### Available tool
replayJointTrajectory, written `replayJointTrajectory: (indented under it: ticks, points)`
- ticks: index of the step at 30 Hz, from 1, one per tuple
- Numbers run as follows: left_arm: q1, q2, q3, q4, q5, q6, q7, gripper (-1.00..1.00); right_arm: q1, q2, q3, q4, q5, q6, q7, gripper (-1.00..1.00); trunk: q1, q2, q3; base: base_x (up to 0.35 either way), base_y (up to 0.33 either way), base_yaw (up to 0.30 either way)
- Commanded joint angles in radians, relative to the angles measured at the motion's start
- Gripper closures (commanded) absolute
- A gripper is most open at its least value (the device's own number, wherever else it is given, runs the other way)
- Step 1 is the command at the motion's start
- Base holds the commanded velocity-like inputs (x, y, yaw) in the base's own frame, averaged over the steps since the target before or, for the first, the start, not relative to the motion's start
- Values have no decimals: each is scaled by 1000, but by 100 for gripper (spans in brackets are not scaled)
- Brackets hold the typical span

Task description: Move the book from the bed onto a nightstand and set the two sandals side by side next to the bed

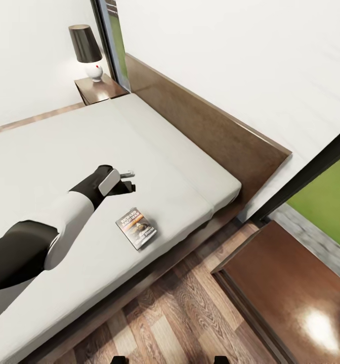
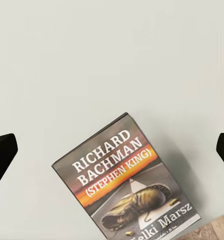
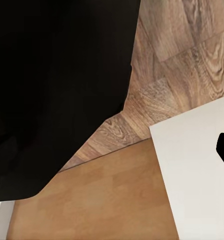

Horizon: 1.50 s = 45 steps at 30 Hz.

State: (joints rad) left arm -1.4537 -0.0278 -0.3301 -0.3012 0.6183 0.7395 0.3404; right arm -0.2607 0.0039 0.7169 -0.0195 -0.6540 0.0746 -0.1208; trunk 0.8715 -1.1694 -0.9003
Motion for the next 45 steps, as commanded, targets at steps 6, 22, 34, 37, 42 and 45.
replayJointTrajectory:
  ticks: [6, 22, 34, 37, 42, 45]
  points:
    - [-4, -2, -6, -2, 11, 5, 11, -100, 0, -1, 7, -3, -7, 6, -5, -100, 0, 0, -1, 0, 0, 0]
    - [-5, 0, -8, -1, 11, 7, 7, -100, 0, 2, 9, -3, -3, 7, -5, -100, 0, 0, -1, 0, 0, 0]
    - [-5, 3, -8, -1, 11, 8, 5, -100, 0, 2, 9, -2, -6, 7, -5, -100, 0, 0, -1, 0, 0, 0]
    - [-5, 3, -9, -1, 10, 8, 6, -100, 0, 1, 9, -2, -7, 8, -5, -100, 0, 0, -1, 0, 0, 0]
    - [-5, 3, -9, -1, 9, 8, 8, -100, 0, 1, 9, -2, -7, 8, -5, -100, 0, 0, -1, 0, 0, 0]
    - [-5, 3, -9, -1, 8, 8, 9, -100, 0, 1, 9, -1, -7, 8, -5, -100, 0, 0, -1, 0, 0, 0]
